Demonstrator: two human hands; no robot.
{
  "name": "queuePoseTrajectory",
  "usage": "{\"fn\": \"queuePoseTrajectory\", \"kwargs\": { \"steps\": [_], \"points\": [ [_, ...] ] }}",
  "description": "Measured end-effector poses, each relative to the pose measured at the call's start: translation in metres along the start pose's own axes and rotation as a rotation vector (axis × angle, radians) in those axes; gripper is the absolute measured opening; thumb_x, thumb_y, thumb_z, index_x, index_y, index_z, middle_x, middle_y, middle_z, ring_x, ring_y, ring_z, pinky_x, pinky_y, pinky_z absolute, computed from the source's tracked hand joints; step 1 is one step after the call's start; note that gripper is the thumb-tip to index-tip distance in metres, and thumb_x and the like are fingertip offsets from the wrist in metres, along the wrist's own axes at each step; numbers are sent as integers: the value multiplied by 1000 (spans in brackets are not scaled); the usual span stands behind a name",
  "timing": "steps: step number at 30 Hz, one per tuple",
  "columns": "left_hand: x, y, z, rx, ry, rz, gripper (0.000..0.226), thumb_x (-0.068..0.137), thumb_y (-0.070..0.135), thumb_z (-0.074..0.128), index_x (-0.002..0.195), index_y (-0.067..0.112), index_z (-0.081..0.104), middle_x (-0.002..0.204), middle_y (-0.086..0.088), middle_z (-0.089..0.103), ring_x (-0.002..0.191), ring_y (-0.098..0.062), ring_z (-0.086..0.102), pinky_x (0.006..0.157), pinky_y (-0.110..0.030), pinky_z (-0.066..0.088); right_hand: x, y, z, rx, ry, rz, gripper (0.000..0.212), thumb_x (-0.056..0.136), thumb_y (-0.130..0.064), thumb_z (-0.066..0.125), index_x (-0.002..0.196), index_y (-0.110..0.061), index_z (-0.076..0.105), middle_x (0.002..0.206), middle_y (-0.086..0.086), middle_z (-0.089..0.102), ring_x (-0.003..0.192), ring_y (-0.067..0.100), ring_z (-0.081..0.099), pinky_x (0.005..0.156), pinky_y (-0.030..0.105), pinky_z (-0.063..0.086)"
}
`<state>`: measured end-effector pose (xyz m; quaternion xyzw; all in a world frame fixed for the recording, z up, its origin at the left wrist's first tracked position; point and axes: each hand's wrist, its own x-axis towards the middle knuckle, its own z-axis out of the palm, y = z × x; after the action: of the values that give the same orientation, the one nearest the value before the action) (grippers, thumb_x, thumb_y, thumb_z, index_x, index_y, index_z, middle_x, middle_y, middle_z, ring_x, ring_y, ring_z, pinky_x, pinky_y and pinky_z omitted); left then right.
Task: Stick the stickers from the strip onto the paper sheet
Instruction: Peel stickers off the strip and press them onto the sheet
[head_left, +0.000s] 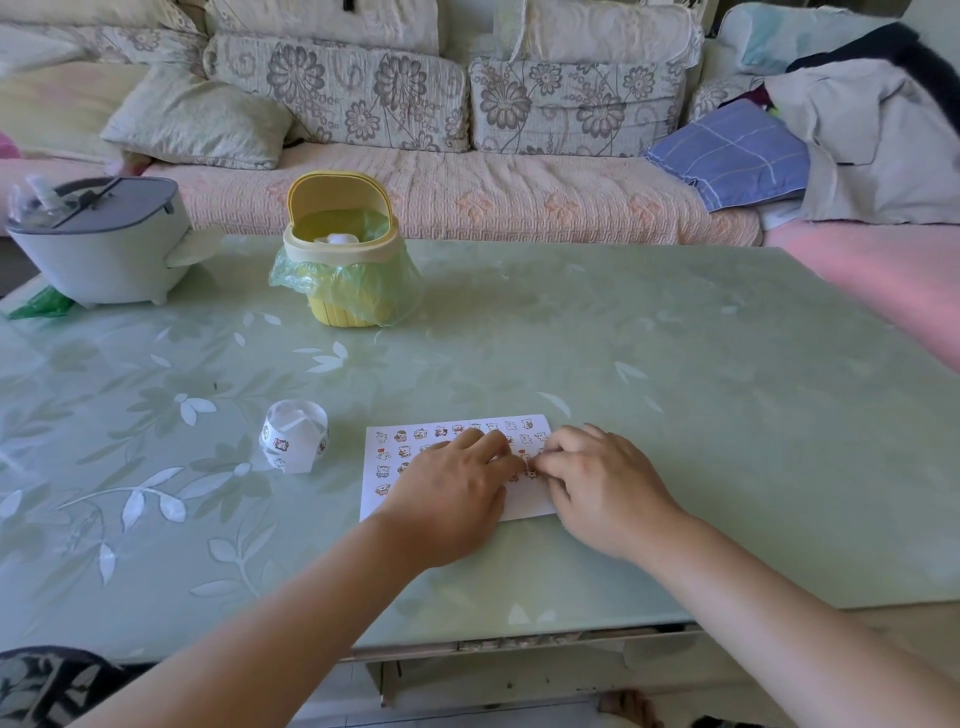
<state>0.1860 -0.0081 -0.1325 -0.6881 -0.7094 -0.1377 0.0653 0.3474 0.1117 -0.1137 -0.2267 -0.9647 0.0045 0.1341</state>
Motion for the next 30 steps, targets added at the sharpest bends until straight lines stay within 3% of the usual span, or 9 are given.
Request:
{"fn": "queuePoseTrajectory", "kwargs": {
  "steps": [2, 6, 13, 17, 21, 26, 30],
  "points": [
    [0, 2, 0, 10, 15, -4, 41, 88, 28, 32, 113, 27, 65, 107, 5, 59, 93, -20, 58, 62, -37, 54, -7, 1, 2, -52, 12, -63, 40, 81, -24, 38, 87, -25, 77, 93, -6, 64, 82, 22, 60, 65, 32, 48],
    [-1, 5, -3, 29, 6, -11, 41, 89, 31, 33, 114, 28, 66, 107, 5, 60, 91, -20, 59, 55, -33, 51, -16, 2, 0, -61, -41, -90, 43, 77, -27, 38, 92, -24, 78, 102, -3, 67, 87, 22, 62, 64, 34, 51],
    [-6, 8, -8, 32, -107, 2, 53, 94, 57, 27, 140, 40, 48, 124, 3, 51, 110, -20, 50, 69, -36, 53, -24, 5, -8, -7, -114, -37, 42, 79, -31, 40, 101, -29, 76, 115, -7, 70, 96, 18, 65, 71, 31, 51],
    [-10, 3, -7, -99, -75, 1, 44, 93, 57, 37, 128, 42, 60, 124, 2, 56, 110, -22, 55, 72, -41, 56, -24, 3, -9, 1, -122, -16, 45, 84, -33, 41, 119, -25, 67, 118, -9, 63, 104, 17, 60, 78, 33, 49],
    [-12, 5, -7, -146, -69, -62, 52, 93, 55, 29, 129, 35, 60, 130, 9, 55, 120, -17, 51, 80, -37, 53, -24, -2, -6, -48, -165, -43, 54, 85, -37, 42, 135, -25, 57, 120, -1, 57, 107, 22, 55, 84, 39, 50],
    [-14, 2, -7, -148, -84, -75, 60, 91, 54, 24, 131, 28, 60, 134, 12, 53, 127, -12, 45, 84, -37, 53, -22, 6, -3, -80, -105, -80, 44, 87, -33, 40, 121, -25, 68, 117, -2, 61, 100, 23, 60, 71, 39, 50],
    [-13, 0, -6, -233, -96, -112, 59, 90, 53, 24, 127, 29, 62, 135, 16, 51, 128, -8, 41, 91, -36, 50, -15, 1, -1, -38, -35, -32, 38, 85, -32, 39, 94, -24, 75, 98, -4, 64, 87, 23, 62, 64, 34, 49]
  ]
}}
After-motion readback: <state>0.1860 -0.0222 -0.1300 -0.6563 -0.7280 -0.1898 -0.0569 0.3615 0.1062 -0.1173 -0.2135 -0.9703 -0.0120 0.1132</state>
